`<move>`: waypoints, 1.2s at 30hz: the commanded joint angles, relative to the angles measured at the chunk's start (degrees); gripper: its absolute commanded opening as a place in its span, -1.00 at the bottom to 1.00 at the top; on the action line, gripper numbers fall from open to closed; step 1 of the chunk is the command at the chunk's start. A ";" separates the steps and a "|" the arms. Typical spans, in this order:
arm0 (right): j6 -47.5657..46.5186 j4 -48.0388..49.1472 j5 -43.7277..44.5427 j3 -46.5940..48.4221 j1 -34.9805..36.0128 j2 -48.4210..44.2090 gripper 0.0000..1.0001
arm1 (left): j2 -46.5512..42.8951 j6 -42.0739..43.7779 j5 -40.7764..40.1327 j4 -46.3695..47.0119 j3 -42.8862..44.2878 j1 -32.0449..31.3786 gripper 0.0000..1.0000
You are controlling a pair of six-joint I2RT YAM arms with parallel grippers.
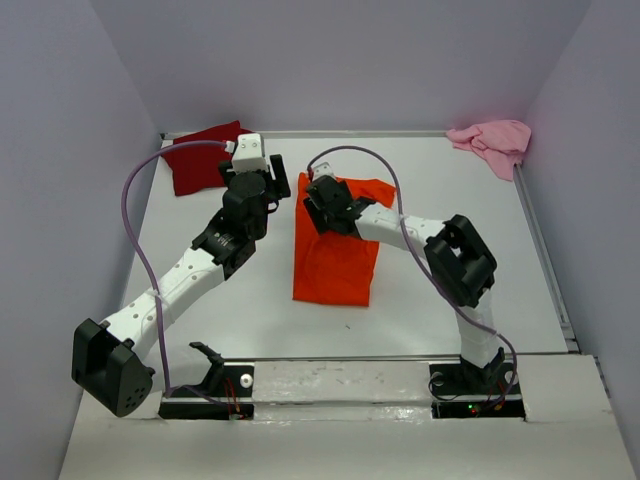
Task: Fold and stack the t-shirts
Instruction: Fold the tshirt
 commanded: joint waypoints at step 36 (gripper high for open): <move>35.86 4.81 -8.39 -54.16 9.81 -40.74 0.96 | -6.31 -46.08 12.15 -1.75 -36.97 -19.70 0.39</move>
